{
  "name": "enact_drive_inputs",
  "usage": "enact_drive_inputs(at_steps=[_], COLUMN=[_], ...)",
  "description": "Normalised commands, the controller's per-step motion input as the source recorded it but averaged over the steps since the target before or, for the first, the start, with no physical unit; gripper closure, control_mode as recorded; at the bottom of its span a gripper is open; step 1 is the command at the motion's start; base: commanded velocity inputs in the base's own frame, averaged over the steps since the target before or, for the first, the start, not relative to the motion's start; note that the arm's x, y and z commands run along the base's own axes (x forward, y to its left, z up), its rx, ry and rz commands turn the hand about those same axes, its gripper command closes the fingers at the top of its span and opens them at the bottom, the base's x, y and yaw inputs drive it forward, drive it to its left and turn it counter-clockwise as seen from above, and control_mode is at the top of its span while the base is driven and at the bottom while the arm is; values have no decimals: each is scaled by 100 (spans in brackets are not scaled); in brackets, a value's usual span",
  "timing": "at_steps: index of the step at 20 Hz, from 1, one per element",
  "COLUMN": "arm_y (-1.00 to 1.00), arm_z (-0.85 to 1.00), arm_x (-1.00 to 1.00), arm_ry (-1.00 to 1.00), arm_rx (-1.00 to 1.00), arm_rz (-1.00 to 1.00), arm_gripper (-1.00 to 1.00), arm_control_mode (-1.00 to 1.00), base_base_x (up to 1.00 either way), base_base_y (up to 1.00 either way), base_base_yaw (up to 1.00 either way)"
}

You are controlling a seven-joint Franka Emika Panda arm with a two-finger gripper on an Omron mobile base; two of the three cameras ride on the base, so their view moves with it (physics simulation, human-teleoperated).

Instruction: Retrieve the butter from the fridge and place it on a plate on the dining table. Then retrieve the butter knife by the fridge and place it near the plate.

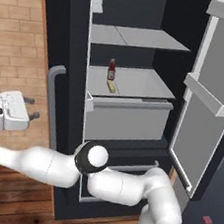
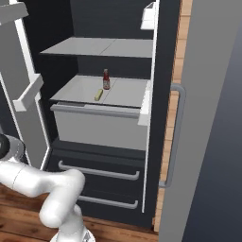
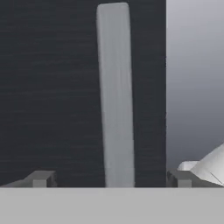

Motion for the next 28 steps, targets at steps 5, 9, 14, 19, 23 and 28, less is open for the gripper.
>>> enact_drive_inputs(at_steps=[5, 9, 14, 19, 23, 28], arm_y=[48, 24, 30, 1, -44, -75], arm_z=[15, 36, 34, 33, 42, 8], arm_x=[-30, -36, -84, -100, -77, -7], arm_ry=[11, 26, 26, 16, 19, 32], arm_rx=[1, 18, 39, 45, 56, 60], arm_rz=[-19, -20, -20, -4, 13, 27], arm_gripper=[-100, -100, -100, -100, -100, -100], arm_control_mode=[-100, -100, -100, -100, -100, -100], base_base_x=[0, 0, 0, 0, 0, 0], base_base_y=[0, 0, 0, 0, 0, 0], base_base_yaw=[0, 0, 0, 0, 0, 0])
